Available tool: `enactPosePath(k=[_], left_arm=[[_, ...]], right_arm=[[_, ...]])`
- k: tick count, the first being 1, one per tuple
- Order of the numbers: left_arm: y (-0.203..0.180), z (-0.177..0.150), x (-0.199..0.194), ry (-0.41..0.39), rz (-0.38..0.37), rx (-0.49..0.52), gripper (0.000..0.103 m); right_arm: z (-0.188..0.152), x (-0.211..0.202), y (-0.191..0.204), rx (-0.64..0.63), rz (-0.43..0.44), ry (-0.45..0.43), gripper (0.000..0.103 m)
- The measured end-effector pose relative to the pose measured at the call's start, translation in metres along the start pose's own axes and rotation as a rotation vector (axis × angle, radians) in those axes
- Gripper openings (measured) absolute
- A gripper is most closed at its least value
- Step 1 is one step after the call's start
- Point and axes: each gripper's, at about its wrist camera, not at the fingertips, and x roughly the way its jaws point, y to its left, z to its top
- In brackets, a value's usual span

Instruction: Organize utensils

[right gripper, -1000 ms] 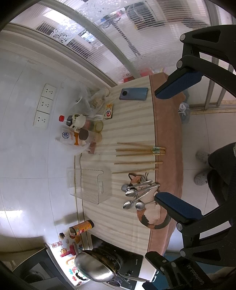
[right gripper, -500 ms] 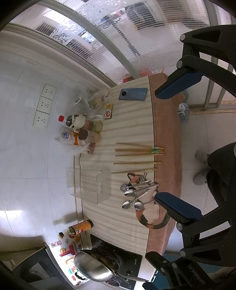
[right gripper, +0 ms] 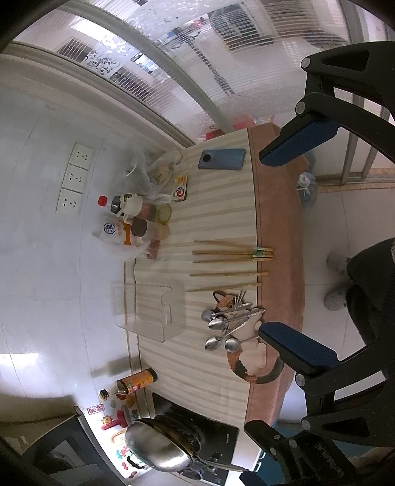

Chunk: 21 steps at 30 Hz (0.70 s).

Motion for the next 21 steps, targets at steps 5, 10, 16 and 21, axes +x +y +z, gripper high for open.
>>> enactPosePath(k=[5,10,16,21], left_arm=[[0.01,0.008,0.022,-0.04,0.023,-0.009,0.103],[0.014,0.024,0.073,-0.01,0.025,-0.001,0.103],[-0.008,0.039,0.147,0.12,-0.019,0.023,0.103],[-0.038,0.047,0.212,0.261,-0.059,0.031,0.103]], right_arm=[[0.003,0.013,-0.006,0.07,0.037,-0.021,0.103],[0.008,0.048,-0.013,0.131,0.017,-0.005,0.102],[0.016,0.112,-0.023,0.179,-0.028,0.064,0.07],[0.019,0.182,-0.039,0.214,-0.007,0.174,0.052]])
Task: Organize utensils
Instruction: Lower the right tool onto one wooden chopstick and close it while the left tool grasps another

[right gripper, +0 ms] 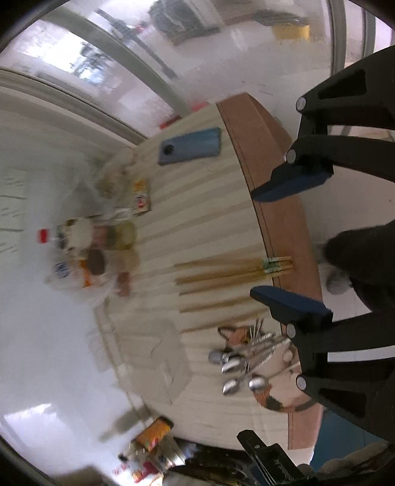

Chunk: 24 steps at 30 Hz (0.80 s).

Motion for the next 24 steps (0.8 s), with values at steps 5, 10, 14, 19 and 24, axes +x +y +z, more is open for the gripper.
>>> enactPosePath(k=[5,10,14,19,24], left_arm=[[-0.03,0.018,0.062,0.137,0.0,0.006,0.087],[-0.058,0.027,0.122,0.287,-0.031,0.007,0.061],[-0.07,0.03,0.157,0.369,-0.024,-0.003,0.051],[-0.079,0.03,0.176,0.408,0.001,-0.002,0.045],[-0.088,0.03,0.172,0.38,-0.009,0.035,0.017]], right_arm=[[0.021,0.084,-0.018,0.032,0.046,0.128,0.049],[0.037,0.165,-0.025,0.052,0.111,0.28,0.049],[0.042,0.21,-0.021,0.036,0.153,0.361,0.049],[0.044,0.236,-0.007,-0.008,0.188,0.41,0.049],[0.05,0.24,0.012,-0.08,0.175,0.405,0.046]])
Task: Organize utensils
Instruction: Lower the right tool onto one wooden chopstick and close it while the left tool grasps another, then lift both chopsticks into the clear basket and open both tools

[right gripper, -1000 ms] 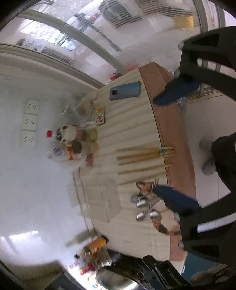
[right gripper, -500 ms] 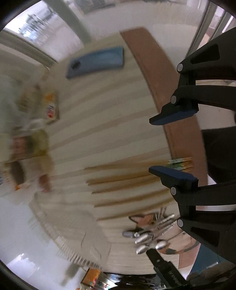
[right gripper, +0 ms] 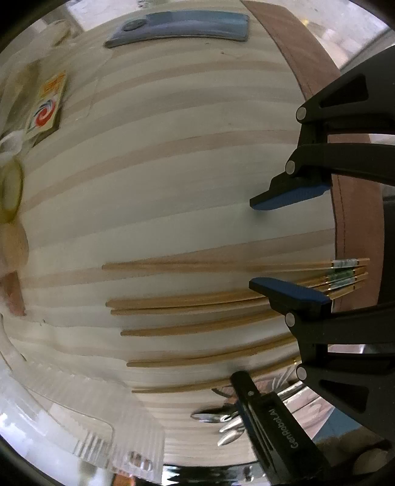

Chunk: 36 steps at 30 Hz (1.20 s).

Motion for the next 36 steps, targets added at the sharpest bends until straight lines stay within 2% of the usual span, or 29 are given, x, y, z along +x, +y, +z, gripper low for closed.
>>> enactPosePath(k=[1,3,5,6,7,15,22,29,36], left_arm=[[-0.001,-0.002,-0.002,-0.002,0.003,0.012,0.007],[-0.005,-0.006,-0.004,-0.007,0.02,0.034,0.006],[-0.01,-0.012,-0.004,-0.013,0.033,0.056,0.005],[-0.013,-0.014,-0.004,-0.013,0.038,0.066,0.005],[-0.018,-0.016,0.0,-0.015,0.04,0.075,0.005],[-0.025,-0.031,0.001,-0.019,0.036,0.133,0.005],[-0.026,-0.016,0.003,-0.024,0.031,0.148,0.005],[-0.021,-0.013,0.003,-0.028,0.03,0.161,0.005],[-0.022,-0.015,0.001,-0.035,0.031,0.166,0.005]], right_arm=[[0.001,0.0,0.004,-0.015,-0.014,-0.003,0.043],[0.004,-0.001,0.012,-0.037,-0.043,-0.015,0.035],[0.005,-0.004,0.021,-0.056,-0.082,-0.021,0.02],[0.005,-0.005,0.023,-0.065,-0.114,-0.022,0.008],[0.005,-0.005,0.023,-0.073,-0.135,-0.02,0.007],[-0.007,-0.015,0.008,-0.044,-0.168,0.007,0.007],[-0.017,-0.014,0.007,-0.004,-0.172,0.046,0.01],[-0.029,-0.015,0.001,0.026,-0.17,0.039,0.013],[-0.025,-0.017,-0.006,0.028,-0.17,0.035,0.013]])
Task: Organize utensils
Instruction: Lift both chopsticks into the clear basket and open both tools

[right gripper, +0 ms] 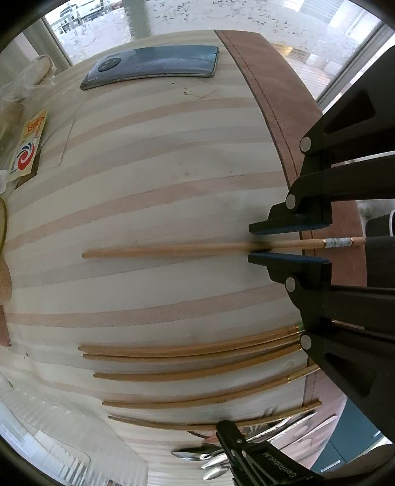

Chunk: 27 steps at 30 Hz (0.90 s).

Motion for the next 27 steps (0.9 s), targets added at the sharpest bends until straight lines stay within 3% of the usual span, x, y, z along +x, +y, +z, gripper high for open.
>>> enactPosePath(k=[5,10,20,27], left_arm=[[-0.002,0.0,-0.003,-0.003,-0.001,0.004,0.004],[-0.004,0.0,-0.035,-0.075,-0.011,0.024,0.004],[0.012,0.021,-0.14,-0.271,-0.095,-0.001,0.004],[0.064,0.055,-0.202,-0.366,-0.117,-0.107,0.004]], right_arm=[[-0.004,0.002,0.003,0.015,0.003,-0.017,0.007],[-0.008,-0.007,-0.004,0.06,0.029,-0.034,0.007],[0.01,-0.093,-0.016,0.075,0.095,-0.19,0.007],[0.053,-0.15,0.012,0.015,0.175,-0.271,0.007]])
